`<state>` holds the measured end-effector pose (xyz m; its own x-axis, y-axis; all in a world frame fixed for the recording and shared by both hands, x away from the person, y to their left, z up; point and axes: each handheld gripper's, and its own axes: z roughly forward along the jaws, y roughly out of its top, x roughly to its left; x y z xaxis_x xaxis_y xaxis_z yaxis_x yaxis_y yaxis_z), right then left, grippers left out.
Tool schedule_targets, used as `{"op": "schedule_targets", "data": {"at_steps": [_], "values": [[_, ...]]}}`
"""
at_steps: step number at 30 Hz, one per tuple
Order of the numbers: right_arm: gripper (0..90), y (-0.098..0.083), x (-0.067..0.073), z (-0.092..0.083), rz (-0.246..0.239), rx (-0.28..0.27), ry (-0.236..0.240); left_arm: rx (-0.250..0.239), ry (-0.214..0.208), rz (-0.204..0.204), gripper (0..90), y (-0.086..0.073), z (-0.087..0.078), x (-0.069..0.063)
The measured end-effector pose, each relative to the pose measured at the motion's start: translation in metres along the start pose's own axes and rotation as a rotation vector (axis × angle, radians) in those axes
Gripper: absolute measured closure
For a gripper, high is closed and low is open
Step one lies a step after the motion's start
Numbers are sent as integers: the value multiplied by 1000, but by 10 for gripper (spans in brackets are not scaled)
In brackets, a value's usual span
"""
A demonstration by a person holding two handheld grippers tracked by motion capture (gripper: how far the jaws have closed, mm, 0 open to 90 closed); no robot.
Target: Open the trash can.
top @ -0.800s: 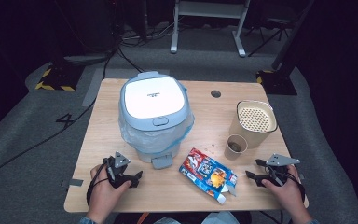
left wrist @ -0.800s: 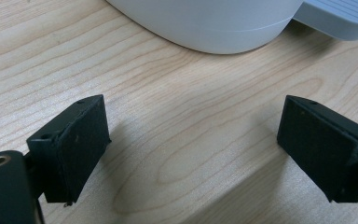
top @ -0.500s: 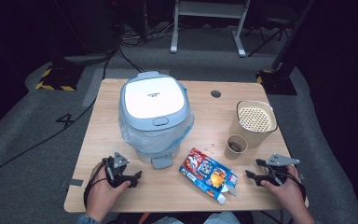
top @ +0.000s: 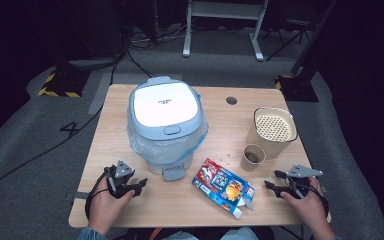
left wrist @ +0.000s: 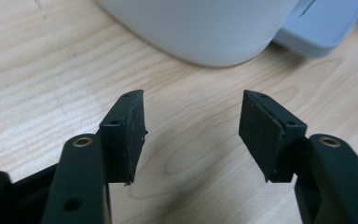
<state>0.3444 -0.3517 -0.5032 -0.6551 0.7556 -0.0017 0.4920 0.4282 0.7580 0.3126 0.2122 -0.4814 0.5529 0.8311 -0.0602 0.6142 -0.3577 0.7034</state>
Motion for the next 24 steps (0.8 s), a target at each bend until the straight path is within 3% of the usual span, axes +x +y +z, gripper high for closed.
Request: {"op": "schedule_targets", "data": {"at_steps": [2,5,6,9,11,12,14,15,19,21,24], "values": [[393,0,-1,0,-6,-1,2,-25,-30,10,471,6,-10,-2],[401,0,0,-1,-7,-3,4,-37,-42,28,521,11,-17,-3],[409,0,0,-1,-9,-3,6,-42,-54,50,547,16,-24,-4],[445,-1,0,-1,-18,-6,18,-52,-79,62,640,21,-32,-6],[453,-1,0,-1,-20,-6,21,-65,-122,99,660,27,-39,-9],[458,-1,0,-1,-22,-7,24,-65,-149,124,723,31,-45,-10],[460,-1,0,-1,-22,-7,24,-68,-154,133,740,33,-47,-11],[461,-1,1,-1,-23,-8,25,-72,-167,160,787,37,-53,-13],[462,-1,1,-1,-23,-8,24,-87,-192,165,825,43,-62,-14],[462,-1,1,-2,-24,-8,24,-109,-229,166,845,48,-72,-14],[462,-1,1,-2,-23,-8,24,-116,-241,167,874,52,-77,-15]]}}
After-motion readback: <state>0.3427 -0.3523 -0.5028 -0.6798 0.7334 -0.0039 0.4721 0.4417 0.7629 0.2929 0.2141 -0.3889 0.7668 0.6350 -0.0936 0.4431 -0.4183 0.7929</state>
